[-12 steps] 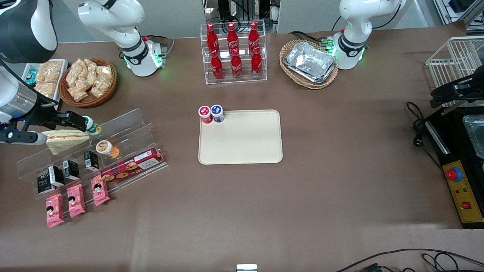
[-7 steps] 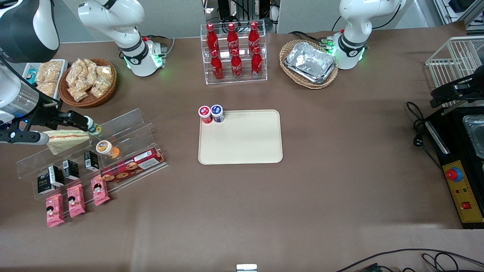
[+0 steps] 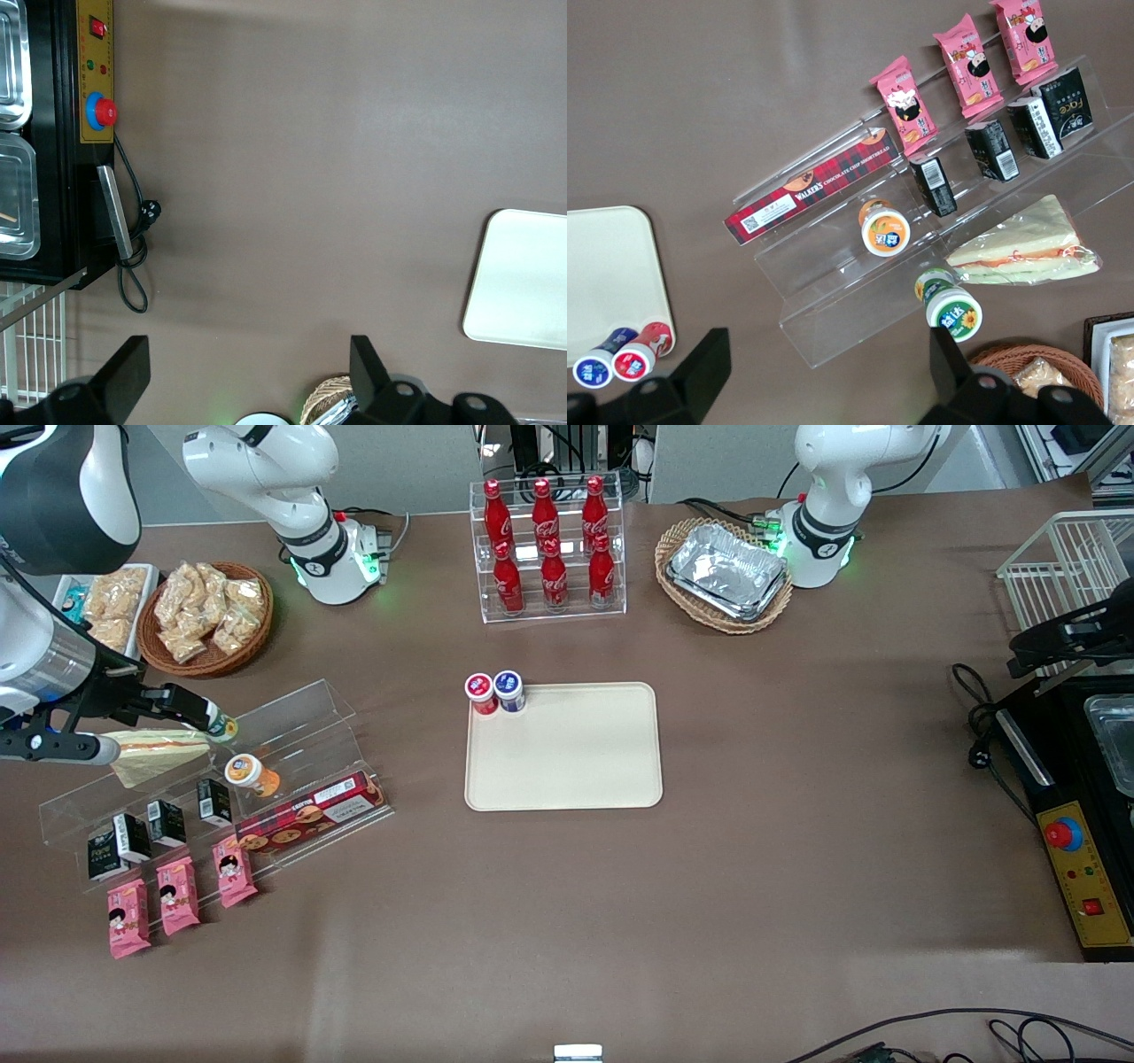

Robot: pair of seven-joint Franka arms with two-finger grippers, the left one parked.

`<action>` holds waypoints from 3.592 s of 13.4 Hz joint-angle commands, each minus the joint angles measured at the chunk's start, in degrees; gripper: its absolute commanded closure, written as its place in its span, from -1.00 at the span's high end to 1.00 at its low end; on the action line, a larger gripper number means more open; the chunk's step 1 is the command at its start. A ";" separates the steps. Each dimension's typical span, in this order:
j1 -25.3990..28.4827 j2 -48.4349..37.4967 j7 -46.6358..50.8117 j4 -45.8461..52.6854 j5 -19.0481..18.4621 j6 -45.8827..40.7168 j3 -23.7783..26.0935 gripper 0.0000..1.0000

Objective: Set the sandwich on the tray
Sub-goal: 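Move the right gripper toward the wrapped sandwich on the acrylic rack, then lower the right gripper and close it on the wrapped triangular sandwich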

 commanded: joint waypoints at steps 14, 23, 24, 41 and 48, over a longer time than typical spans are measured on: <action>-0.98 1.59 28.39 0.59 3.97 2.85 -18.61 1.00; -0.72 0.63 34.93 -15.22 5.91 13.31 -19.85 1.00; -0.72 0.72 34.93 -16.36 5.83 14.18 -19.85 1.00; -3.62 4.94 30.19 -23.58 4.69 27.73 -20.64 1.00; -3.79 5.47 23.34 -23.23 3.63 27.46 -20.81 0.31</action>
